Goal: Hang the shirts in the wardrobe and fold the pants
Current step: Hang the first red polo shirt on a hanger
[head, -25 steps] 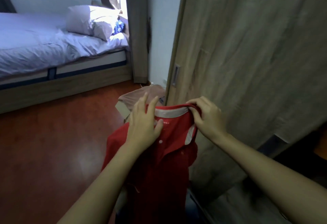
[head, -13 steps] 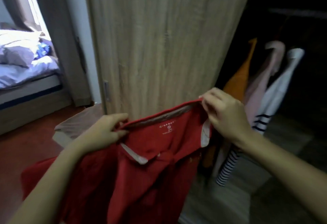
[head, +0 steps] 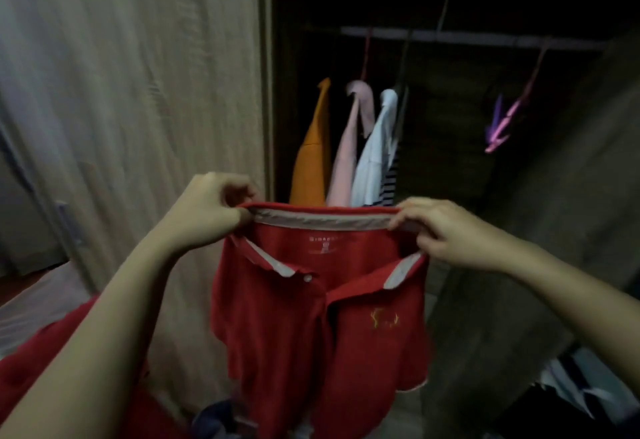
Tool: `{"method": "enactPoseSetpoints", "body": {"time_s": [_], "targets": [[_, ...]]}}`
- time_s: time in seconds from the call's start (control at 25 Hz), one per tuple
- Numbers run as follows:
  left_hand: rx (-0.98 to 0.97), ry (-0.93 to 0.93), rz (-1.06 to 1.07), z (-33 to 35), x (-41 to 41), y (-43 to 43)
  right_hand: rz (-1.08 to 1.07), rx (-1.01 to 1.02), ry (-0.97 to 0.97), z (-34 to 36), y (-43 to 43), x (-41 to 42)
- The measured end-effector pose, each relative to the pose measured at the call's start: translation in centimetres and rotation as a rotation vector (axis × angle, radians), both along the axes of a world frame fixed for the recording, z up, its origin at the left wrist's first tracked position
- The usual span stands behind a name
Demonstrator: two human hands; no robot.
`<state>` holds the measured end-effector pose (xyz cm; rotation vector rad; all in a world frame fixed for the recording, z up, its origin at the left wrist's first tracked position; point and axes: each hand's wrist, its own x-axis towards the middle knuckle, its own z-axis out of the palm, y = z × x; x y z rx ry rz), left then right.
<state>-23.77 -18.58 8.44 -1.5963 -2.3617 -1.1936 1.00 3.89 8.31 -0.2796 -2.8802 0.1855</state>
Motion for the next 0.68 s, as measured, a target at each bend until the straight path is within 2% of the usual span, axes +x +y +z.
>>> {"method": "enactPoseSetpoints", "body": {"time_s": [0.08, 0.2, 0.32, 0.44, 0.56, 0.68], "targets": [[0.013, 0.028, -0.049, 0.5, 0.8, 2.3, -0.074, 0.009, 0.023, 0.2, 1.7, 1.3], [-0.125, 0.148, -0.204, 0.5, 2.8, 5.7, -0.137, -0.019, -0.032, -0.1, 3.7, 4.3], [-0.142, 0.088, -0.305, 1.0, 4.6, 9.1, -0.237, -0.127, 0.037, 1.2, 5.3, 6.5], [-0.013, -0.032, -0.402, 3.0, 7.6, 14.4, -0.263, -0.100, 0.086, 3.4, 6.7, 6.5], [0.175, 0.078, -0.310, 5.8, 10.7, 22.0, -0.209, -0.032, 0.003, 4.6, 7.7, 5.8], [0.227, -0.184, -0.274, 8.7, 12.3, 29.6, -0.185, 0.007, -0.011, 5.4, 8.6, 6.2]]}}
